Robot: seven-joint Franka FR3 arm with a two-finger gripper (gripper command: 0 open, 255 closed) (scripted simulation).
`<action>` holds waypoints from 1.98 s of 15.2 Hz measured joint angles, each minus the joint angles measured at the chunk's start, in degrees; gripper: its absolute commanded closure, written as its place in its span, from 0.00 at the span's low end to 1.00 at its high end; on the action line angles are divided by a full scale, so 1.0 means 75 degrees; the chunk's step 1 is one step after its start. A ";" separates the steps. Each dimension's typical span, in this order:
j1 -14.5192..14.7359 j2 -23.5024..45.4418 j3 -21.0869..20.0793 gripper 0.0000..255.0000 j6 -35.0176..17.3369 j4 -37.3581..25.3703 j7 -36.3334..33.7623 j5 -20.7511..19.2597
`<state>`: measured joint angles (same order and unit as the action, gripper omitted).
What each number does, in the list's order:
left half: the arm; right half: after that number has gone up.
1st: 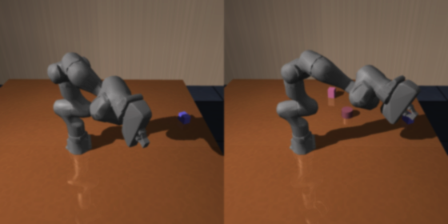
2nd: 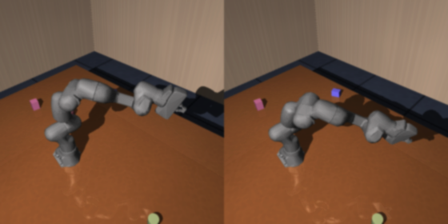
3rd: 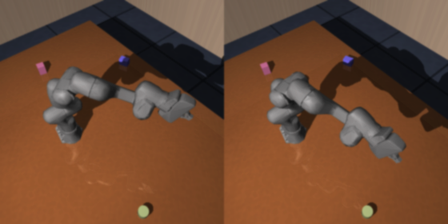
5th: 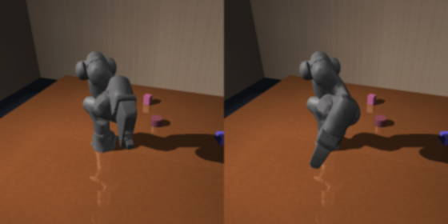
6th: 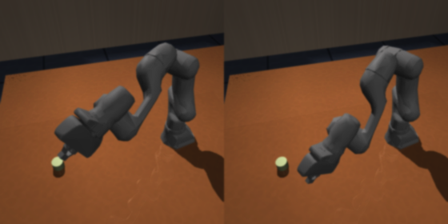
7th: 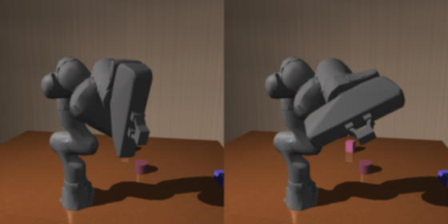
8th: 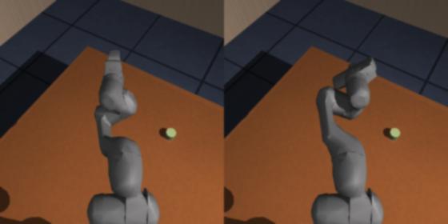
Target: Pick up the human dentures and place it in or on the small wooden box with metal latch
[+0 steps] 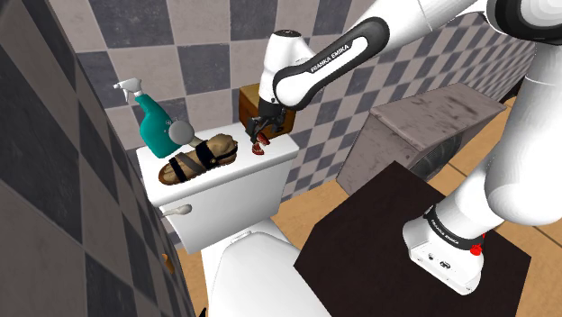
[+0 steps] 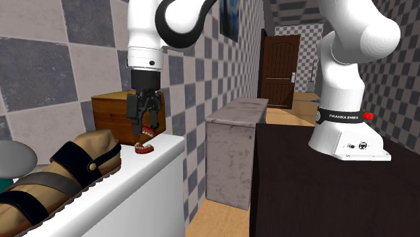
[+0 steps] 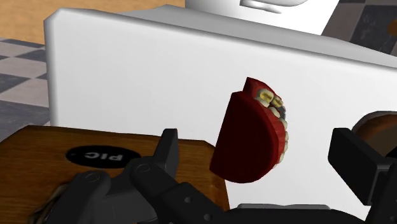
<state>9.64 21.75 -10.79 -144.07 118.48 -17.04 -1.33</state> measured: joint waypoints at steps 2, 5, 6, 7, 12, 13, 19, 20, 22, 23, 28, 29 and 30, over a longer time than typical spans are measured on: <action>0.0005 0.0026 0.0003 0.00 -0.0049 0.0022 -0.0006 -0.0007; 0.0008 0.0033 0.0004 0.00 -0.0064 0.0027 -0.0010 -0.0009; 0.0008 0.0034 0.0004 0.00 -0.0066 0.0028 -0.0010 -0.0010; 0.0008 0.0034 0.0004 1.00 -0.0066 0.0028 -0.0010 -0.0010; 0.0008 0.0033 0.0005 1.00 -0.0067 0.0025 -0.0010 -0.0010; 0.0007 0.0034 0.0006 1.00 -0.0066 0.0024 -0.0011 -0.0011; 0.0003 -0.0058 -0.0009 1.00 0.0023 0.0028 -0.0008 0.0010; -0.0006 -0.0123 -0.0018 1.00 0.0092 0.0024 0.0001 0.0025; -0.0021 -0.0269 -0.0039 1.00 0.0258 0.0001 0.0016 0.0061; -0.0030 -0.0341 -0.0047 1.00 0.0337 -0.0008 0.0026 0.0078; -0.0061 -0.0676 -0.0086 1.00 0.0791 -0.0131 0.0058 0.0156; -0.0071 -0.0739 -0.0091 1.00 0.0860 -0.0139 0.0072 0.0172; -0.0083 -0.0811 -0.0097 1.00 0.0952 -0.0158 0.0088 0.0192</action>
<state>9.02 15.66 -11.51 -136.93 117.30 -16.38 0.11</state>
